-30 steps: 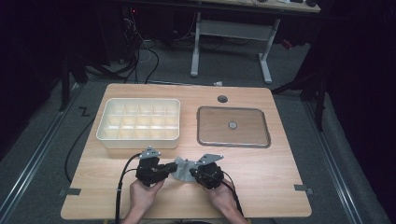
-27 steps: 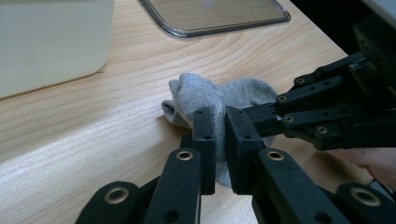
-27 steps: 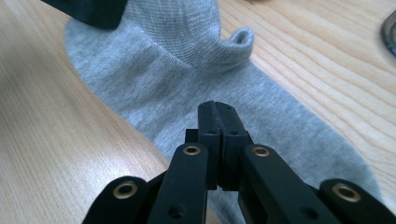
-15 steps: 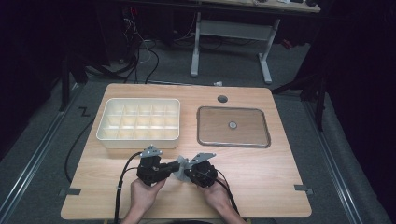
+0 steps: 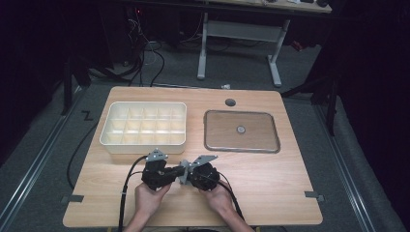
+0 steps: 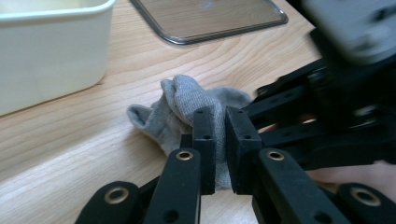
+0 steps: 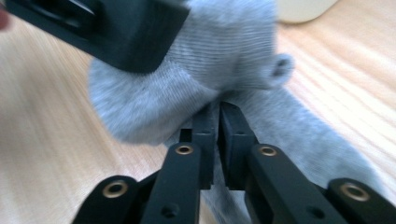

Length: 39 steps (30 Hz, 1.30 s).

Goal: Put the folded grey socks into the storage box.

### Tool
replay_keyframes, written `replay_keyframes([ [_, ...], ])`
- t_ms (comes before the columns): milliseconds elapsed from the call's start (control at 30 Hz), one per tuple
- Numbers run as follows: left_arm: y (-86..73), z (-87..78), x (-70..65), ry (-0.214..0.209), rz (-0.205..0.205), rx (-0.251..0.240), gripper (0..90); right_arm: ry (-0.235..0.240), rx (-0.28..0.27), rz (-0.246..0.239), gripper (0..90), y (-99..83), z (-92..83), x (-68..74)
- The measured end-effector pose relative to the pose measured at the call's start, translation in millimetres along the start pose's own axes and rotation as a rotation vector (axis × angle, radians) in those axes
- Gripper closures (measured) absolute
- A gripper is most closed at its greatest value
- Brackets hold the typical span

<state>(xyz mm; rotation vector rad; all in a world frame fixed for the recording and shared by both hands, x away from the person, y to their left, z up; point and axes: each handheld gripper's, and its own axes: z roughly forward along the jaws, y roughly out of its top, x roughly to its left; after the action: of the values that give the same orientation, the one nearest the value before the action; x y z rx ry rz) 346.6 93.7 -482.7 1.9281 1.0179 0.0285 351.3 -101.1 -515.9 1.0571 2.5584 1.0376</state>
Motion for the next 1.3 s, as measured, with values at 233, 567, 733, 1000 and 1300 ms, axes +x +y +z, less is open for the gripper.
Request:
replay_keyframes([
  [233,-0.9,-1.7,-0.6,0.029,0.014,0.011,83.3,-0.078,-0.097,0.078,79.3,-11.1,-43.9,-15.7],
  [567,-1.6,0.1,-3.4,0.040,0.024,0.015,83.3,-0.119,-0.105,0.172,68.1,-33.0,-52.7,-32.2],
  [733,-1.7,-0.1,-4.2,0.039,0.024,0.010,83.2,-0.129,-0.080,0.182,69.0,-34.9,-44.2,-34.5],
  [1000,-0.3,3.8,-8.1,0.030,0.034,0.016,83.2,-0.142,-0.044,0.182,71.9,-43.1,-34.4,-37.2],
  [1300,5.9,12.0,-18.3,0.007,0.071,0.034,83.2,-0.130,-0.041,0.176,76.5,-42.3,-31.4,-38.5],
])
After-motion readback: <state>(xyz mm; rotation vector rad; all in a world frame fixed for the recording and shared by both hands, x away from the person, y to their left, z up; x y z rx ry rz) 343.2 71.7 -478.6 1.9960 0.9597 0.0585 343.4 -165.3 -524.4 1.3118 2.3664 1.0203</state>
